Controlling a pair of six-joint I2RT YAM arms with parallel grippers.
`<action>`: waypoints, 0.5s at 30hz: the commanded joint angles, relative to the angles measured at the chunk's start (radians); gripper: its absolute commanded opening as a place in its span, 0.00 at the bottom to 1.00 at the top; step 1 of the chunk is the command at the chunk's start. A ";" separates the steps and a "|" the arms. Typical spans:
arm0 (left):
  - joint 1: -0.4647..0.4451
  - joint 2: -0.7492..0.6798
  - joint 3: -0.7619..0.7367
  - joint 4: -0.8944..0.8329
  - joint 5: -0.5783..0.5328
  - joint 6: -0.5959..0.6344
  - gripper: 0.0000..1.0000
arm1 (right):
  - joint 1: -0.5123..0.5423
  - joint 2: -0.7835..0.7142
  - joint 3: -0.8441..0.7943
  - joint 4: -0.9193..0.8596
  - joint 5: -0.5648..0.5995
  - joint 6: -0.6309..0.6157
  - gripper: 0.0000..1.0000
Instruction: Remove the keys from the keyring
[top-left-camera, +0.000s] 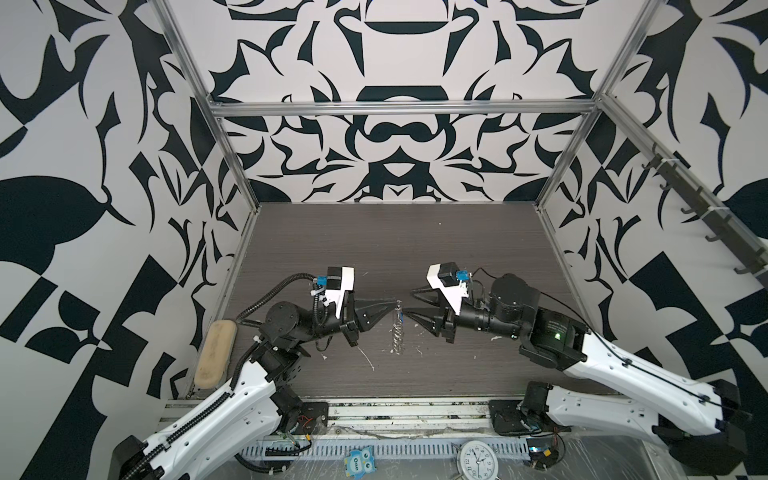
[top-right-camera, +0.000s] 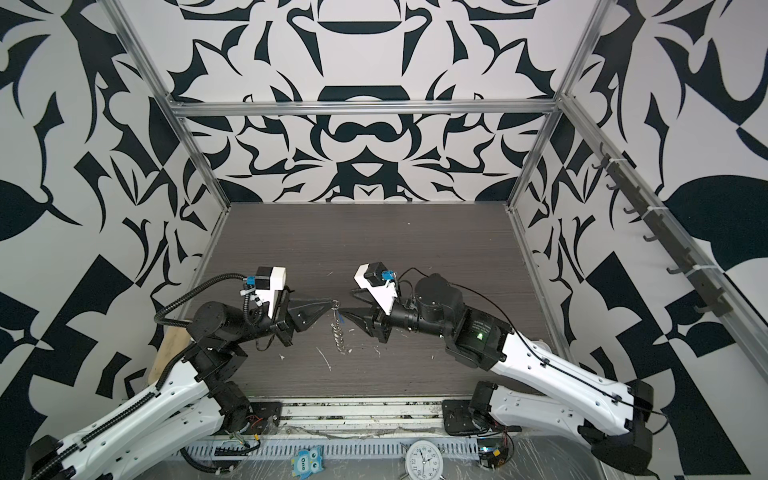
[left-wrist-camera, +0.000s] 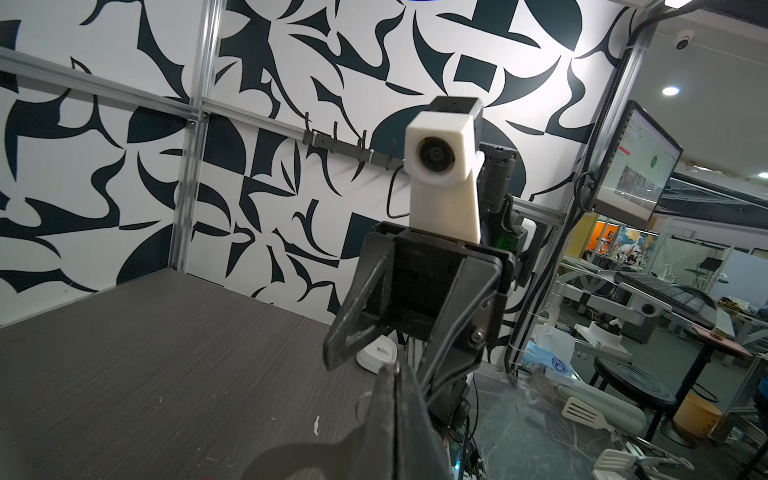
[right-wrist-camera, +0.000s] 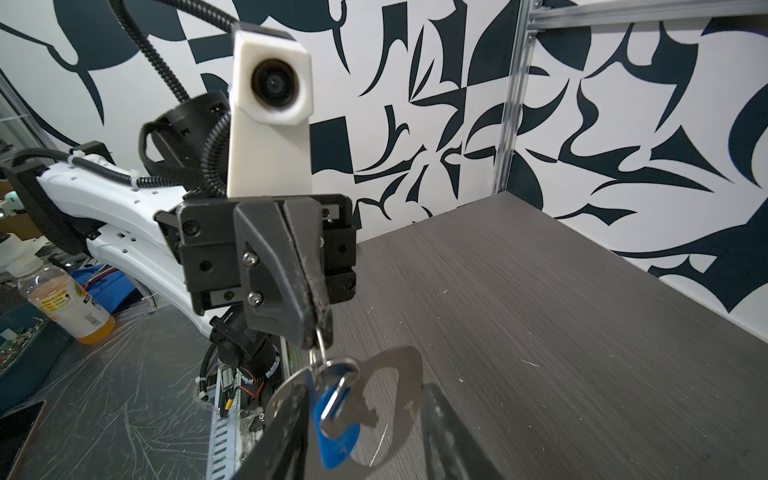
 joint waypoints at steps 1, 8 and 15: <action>-0.003 -0.009 0.028 0.056 0.011 -0.013 0.00 | 0.005 -0.012 0.040 0.092 -0.035 0.016 0.43; -0.003 -0.017 0.024 0.054 -0.007 -0.007 0.00 | 0.005 -0.001 0.055 0.088 -0.112 0.037 0.34; -0.003 -0.020 0.020 0.057 -0.017 -0.004 0.00 | 0.004 0.011 0.063 0.077 -0.133 0.042 0.23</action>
